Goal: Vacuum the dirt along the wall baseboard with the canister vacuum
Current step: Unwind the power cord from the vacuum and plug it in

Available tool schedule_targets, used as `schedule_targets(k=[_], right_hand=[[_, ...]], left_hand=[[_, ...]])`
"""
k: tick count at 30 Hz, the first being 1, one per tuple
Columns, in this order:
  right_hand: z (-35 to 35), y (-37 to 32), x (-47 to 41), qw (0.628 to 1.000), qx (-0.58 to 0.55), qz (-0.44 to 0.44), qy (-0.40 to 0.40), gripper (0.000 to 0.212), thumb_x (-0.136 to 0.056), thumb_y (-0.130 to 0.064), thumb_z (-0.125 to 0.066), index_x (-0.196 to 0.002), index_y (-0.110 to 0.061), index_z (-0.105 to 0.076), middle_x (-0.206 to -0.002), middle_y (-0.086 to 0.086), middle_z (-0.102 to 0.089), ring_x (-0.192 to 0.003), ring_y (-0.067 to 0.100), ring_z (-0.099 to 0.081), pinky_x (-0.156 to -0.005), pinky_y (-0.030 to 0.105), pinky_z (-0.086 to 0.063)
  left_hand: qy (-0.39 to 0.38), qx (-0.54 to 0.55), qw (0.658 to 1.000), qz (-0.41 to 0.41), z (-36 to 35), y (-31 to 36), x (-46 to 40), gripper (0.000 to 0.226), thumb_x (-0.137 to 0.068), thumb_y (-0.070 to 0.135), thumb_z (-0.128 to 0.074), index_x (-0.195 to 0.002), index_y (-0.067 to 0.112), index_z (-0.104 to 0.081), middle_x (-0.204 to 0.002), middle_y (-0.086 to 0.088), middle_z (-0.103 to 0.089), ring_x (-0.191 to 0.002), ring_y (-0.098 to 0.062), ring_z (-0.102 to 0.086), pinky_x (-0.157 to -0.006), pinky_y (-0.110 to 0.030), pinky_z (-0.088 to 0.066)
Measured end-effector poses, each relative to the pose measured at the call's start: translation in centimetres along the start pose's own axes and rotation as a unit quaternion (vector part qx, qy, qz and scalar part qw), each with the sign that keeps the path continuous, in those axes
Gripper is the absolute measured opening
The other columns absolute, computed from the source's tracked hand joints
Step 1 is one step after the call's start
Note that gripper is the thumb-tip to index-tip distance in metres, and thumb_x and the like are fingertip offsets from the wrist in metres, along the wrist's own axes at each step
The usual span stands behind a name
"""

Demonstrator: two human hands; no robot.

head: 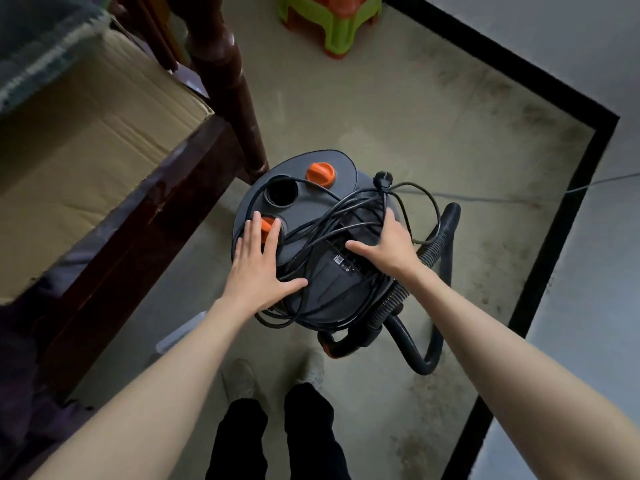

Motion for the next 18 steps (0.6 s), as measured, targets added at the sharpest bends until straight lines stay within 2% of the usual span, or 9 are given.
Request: schedule_targets(k=[3, 4, 6, 8, 10, 12, 15, 18], right_hand=[[-0.4, -0.3, -0.6, 0.998, 0.038, 0.023, 0.039, 0.102, -0.073, -0.049, -0.079, -0.148, -0.008, -0.024, -0.150, 0.010, -0.039, -0.141, 0.027, -0.031, -0.117, 0.054, -0.014], [-0.3, -0.5, -0.9, 0.998, 0.028, 0.040, 0.035, 0.101, -0.070, -0.047, -0.081, -0.147, -0.010, -0.027, -0.149, 0.008, -0.040, -0.141, 0.026, -0.031, -0.118, 0.055, -0.014], [0.3, -1.1, -1.7, 0.997, 0.000, 0.072, 0.017, 0.096, -0.064, -0.042, -0.086, -0.141, -0.012, -0.037, -0.142, 0.007, -0.048, -0.135, 0.027, -0.040, -0.113, 0.051, -0.029], [0.8, -1.4, -2.3, 0.997, -0.009, 0.078, 0.000, 0.091, -0.060, -0.038, -0.090, -0.134, -0.012, -0.044, -0.133, 0.009, -0.055, -0.126, 0.028, -0.048, -0.105, 0.046, -0.040], [0.5, -1.2, -2.6, 0.997, -0.014, 0.068, -0.026, 0.089, -0.061, -0.037, -0.089, -0.134, -0.012, -0.046, -0.130, 0.011, -0.056, -0.123, 0.028, -0.050, -0.103, 0.044, -0.042], [0.3, -0.8, -2.1, 0.998, -0.014, 0.056, -0.019, 0.084, -0.065, -0.040, -0.087, -0.134, -0.012, -0.046, -0.129, 0.011, -0.053, -0.123, 0.026, -0.049, -0.103, 0.044, -0.042], [0.9, -0.7, -0.7, 0.997, 0.000, 0.056, 0.058, 0.088, -0.069, -0.042, -0.084, -0.138, -0.010, -0.040, -0.130, 0.012, -0.045, -0.124, 0.027, -0.044, -0.104, 0.046, -0.040], [1.2, -1.2, -0.2, 0.993, 0.016, 0.067, 0.094, 0.094, -0.073, -0.041, -0.082, -0.147, -0.014, -0.031, -0.129, 0.014, -0.044, -0.125, 0.032, -0.041, -0.103, 0.051, -0.039]], left_hand=[[-0.014, -0.002, 1.000, 0.011, -0.3, -0.1, 0.0, 0.117, -0.075, 0.067, -0.060, -0.149, 0.020, 0.018, -0.151, -0.014, 0.034, -0.142, -0.027, 0.026, -0.118, -0.045, 0.005], [-0.016, 0.001, 1.000, 0.012, -0.4, -0.2, 0.0, 0.116, -0.076, 0.067, -0.059, -0.149, 0.021, 0.019, -0.151, -0.014, 0.034, -0.142, -0.027, 0.026, -0.118, -0.046, 0.005], [-0.012, 0.017, 1.000, 0.010, -0.4, 0.0, 0.0, 0.112, -0.076, 0.069, -0.056, -0.149, 0.027, 0.018, -0.152, -0.012, 0.033, -0.142, -0.028, 0.026, -0.118, -0.049, 0.004], [0.010, 0.024, 1.000, -0.002, -0.1, 0.7, 0.0, 0.101, -0.076, 0.073, -0.050, -0.149, 0.036, 0.009, -0.155, -0.006, 0.027, -0.142, -0.030, 0.024, -0.115, -0.053, 0.005], [0.040, 0.002, 0.999, -0.014, 0.3, 2.1, 0.0, 0.090, -0.079, 0.071, -0.049, -0.150, 0.038, -0.006, -0.159, -0.002, 0.014, -0.144, -0.030, 0.018, -0.112, -0.059, 0.004], [0.082, -0.021, 0.996, -0.016, 0.8, 3.4, -0.3, 0.078, -0.084, 0.058, -0.055, -0.149, 0.029, -0.023, -0.160, -0.002, -0.007, -0.147, -0.028, 0.005, -0.109, -0.066, 0.002], [0.117, -0.036, 0.993, 0.000, 1.1, 4.6, -0.5, 0.062, -0.088, 0.035, -0.062, -0.143, 0.017, -0.038, -0.151, -0.001, -0.035, -0.146, -0.024, -0.012, -0.108, -0.070, -0.001], [0.129, -0.041, 0.990, 0.023, 1.5, 4.5, -0.7, 0.052, -0.087, 0.028, -0.063, -0.133, 0.011, -0.047, -0.134, -0.007, -0.048, -0.140, -0.025, -0.025, -0.110, -0.067, -0.005]])
Point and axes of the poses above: each hand's wrist, its own x-axis away from the middle knuckle, its own z-axis out of the back of the hand, y = z × x, the point moved 9 cm from there along -x, towards the middle knuckle
